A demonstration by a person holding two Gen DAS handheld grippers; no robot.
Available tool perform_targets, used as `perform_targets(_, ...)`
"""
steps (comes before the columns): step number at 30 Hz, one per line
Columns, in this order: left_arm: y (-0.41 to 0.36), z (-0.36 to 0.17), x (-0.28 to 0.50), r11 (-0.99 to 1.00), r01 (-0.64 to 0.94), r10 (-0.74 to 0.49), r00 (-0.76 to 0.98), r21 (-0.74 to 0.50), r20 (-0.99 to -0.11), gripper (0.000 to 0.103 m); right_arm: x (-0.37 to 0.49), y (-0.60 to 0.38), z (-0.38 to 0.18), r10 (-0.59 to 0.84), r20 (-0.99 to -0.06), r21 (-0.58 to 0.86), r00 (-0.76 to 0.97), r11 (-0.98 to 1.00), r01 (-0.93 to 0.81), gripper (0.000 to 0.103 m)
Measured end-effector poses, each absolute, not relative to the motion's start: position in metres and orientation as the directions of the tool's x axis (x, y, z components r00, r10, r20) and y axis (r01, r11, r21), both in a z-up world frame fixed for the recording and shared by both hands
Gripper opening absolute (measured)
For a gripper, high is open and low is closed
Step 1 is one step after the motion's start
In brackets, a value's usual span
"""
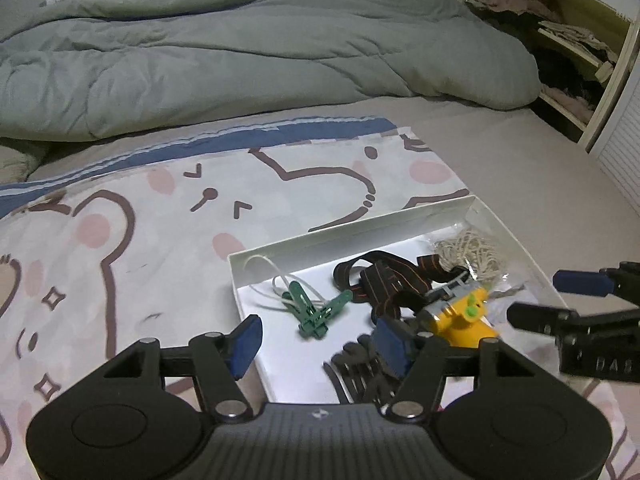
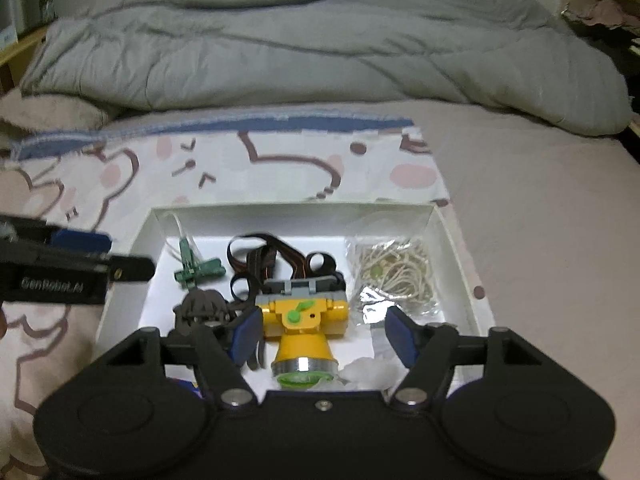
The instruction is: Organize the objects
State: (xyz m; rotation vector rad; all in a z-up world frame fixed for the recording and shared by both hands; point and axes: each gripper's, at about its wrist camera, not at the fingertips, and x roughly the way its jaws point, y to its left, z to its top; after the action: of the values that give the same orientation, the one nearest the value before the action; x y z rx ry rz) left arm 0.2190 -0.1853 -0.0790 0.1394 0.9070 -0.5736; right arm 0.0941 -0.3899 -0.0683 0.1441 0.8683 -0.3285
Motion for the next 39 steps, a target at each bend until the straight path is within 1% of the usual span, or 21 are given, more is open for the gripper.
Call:
perform_targets(3, -0.175, -0.067, 0.206, 0.856, 0.504, -0.4, 0.506, -0.115, -0.764, 0.064, 0.083, -0.39, -0.058, -0.24, -0.748, 0.0, 0.618, 0.932, 0.362, 0.071)
perform_targets(5, -0.168, -0.059, 0.2, 0.863, 0.491, -0.4, 0.517, -0.121, -0.757, 0.065, 0.076, -0.39, -0.051, -0.251, -0.736, 0.003, 0.629, 0.928, 0.373, 0.077)
perform_targets(8, -0.159, -0.048, 0.189, 0.869, 0.481, -0.395, 0.535, -0.115, -0.747, 0.067, 0.064, -0.387, -0.042, -0.277, -0.717, -0.002, 0.64, 0.918, 0.395, 0.082)
perform_targets(9, -0.156, -0.045, 0.186, 0.872, 0.477, -0.392, 0.543, -0.112, -0.743, 0.069, 0.06, -0.385, -0.04, -0.282, -0.714, -0.004, 0.641, 0.917, 0.399, 0.083)
perform_targets(11, -0.15, -0.037, 0.177, 0.875, 0.472, -0.392, 0.552, -0.112, -0.736, 0.072, 0.055, -0.38, -0.035, -0.29, -0.702, -0.013, 0.65, 0.918, 0.396, 0.088)
perform_targets(15, -0.142, -0.026, 0.161, 0.878, 0.464, -0.391, 0.56, -0.114, -0.73, 0.085, 0.045, -0.369, -0.026, -0.286, -0.694, -0.011, 0.661, 0.922, 0.388, 0.091)
perform_targets(21, -0.131, -0.011, 0.134, 0.871, 0.479, -0.404, 0.564, -0.113, -0.721, 0.097, 0.031, -0.345, -0.014, -0.311, -0.681, -0.048, 0.663, 0.923, 0.383, 0.095)
perform_targets(27, -0.117, 0.005, 0.107, 0.862, 0.499, -0.412, 0.587, -0.089, -0.697, 0.1, 0.006, -0.327, 0.003, -0.314, -0.654, -0.03, 0.688, 0.92, 0.391, 0.099)
perform_targets(30, -0.109, 0.011, 0.095, 0.861, 0.501, -0.417, 0.598, -0.087, -0.685, 0.1, -0.006, -0.316, 0.011, -0.342, -0.623, -0.056, 0.704, 0.916, 0.397, 0.103)
perform_targets(35, -0.1, 0.016, 0.078, 0.858, 0.51, -0.41, 0.613, -0.059, -0.676, 0.1, -0.021, -0.303, 0.016, -0.362, -0.603, -0.054, 0.711, 0.908, 0.416, 0.103)
perform_targets(39, -0.096, 0.013, 0.065, 0.871, 0.49, -0.376, 0.623, -0.033, -0.686, 0.1, -0.036, -0.296, 0.016, -0.389, -0.594, -0.056, 0.704, 0.893, 0.446, 0.103)
